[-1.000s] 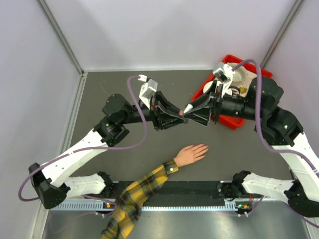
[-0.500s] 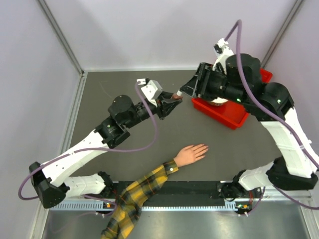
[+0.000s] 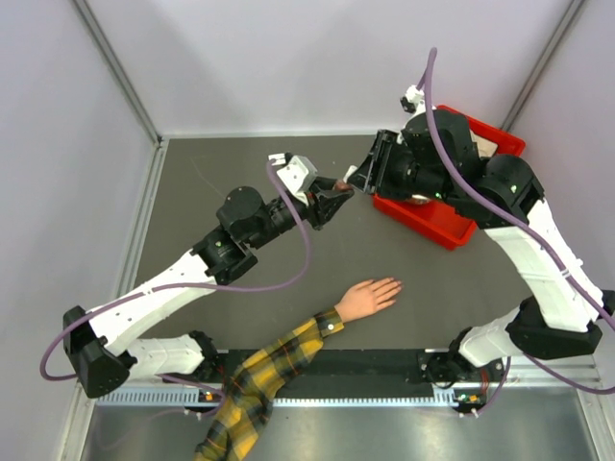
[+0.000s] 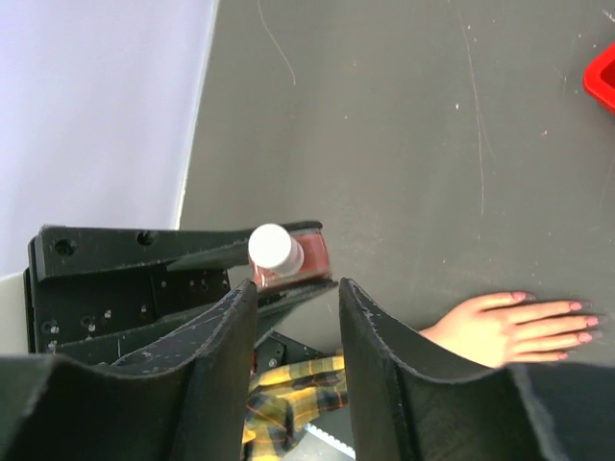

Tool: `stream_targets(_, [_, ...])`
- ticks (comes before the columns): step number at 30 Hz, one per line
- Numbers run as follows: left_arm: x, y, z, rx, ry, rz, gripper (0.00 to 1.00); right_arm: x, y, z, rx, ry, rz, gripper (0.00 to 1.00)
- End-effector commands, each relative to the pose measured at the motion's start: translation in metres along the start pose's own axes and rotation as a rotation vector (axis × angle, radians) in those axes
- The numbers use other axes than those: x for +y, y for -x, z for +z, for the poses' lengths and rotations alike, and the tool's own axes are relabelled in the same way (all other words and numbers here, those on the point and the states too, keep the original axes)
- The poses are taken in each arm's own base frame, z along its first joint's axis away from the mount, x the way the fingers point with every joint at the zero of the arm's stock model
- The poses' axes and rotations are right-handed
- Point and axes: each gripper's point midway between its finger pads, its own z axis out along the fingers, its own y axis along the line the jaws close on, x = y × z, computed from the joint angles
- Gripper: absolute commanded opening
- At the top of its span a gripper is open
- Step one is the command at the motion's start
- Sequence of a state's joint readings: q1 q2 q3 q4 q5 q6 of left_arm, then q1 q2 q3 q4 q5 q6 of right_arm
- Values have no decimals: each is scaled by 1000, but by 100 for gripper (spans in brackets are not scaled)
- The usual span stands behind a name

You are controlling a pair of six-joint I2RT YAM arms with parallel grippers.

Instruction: Paint the nails

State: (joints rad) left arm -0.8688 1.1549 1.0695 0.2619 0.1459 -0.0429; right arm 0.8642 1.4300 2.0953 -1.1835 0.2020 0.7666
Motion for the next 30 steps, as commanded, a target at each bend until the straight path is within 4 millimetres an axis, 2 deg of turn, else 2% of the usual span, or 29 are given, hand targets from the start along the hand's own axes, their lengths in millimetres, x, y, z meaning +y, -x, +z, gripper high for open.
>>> stream_targets(1, [-11, 26, -1, -98, -44, -28, 0, 13, 11, 1, -54, 43, -12, 36])
stream_targets(5, [-13, 27, 0, -98, -55, -35, 0, 15, 14, 3, -62, 50, -22, 35])
stream_targets(11, [-19, 27, 2, -85, -82, -47, 0, 22, 9, 10, -35, 80, -55, 25])
stream_targets(14, [-22, 31, 3, -93, -96, -72, 0, 17, 3, 11, -21, 74, -87, 21])
stream_targets(16, [-27, 34, 0, -105, -112, -113, 0, 18, 6, 4, -42, 101, -136, 6])
stream_targets(17, [-31, 42, -3, -134, -133, -122, 0, 17, -1, 5, -26, 122, -177, 0])
stream_targets(18, [-34, 47, -5, -146, -143, -165, 0, 17, -2, 2, -32, 149, -216, 0])
stream_targets(19, [-38, 51, -8, -156, -161, -184, 0, 19, 4, -19, -86, 214, -310, 0])
stream_targets(20, [-42, 64, -13, -194, -186, -196, 0, 28, -5, -17, -96, 315, -375, 0])
stream_targets(21, [-52, 70, -19, -198, -247, -244, 0, 39, -7, -28, -128, 421, -440, 0])
stream_targets(22, [-58, 76, -22, -210, -286, -266, 0, 53, -16, -72, -177, 626, -576, 0])
stream_targets(23, [-64, 82, -26, -216, -327, -288, 0, 62, -22, -77, -229, 726, -630, 0])
stream_targets(25, [-85, 95, -38, -224, -456, -356, 0, 71, -34, -109, -273, 905, -742, 0])
stream_targets(26, [-93, 99, -42, -224, -503, -375, 0, 70, -38, -117, -264, 940, -762, 0])
stream_targets(27, [-104, 107, -51, -227, -582, -408, 0, 66, -35, -115, -244, 940, -770, 0])
stream_targets(28, [-109, 108, -54, -219, -614, -421, 0, 69, -48, -125, -173, 1037, -792, 0])
stream_targets(30, [-115, 110, -59, -205, -652, -435, 0, 74, -51, -126, -113, 1078, -793, 0])
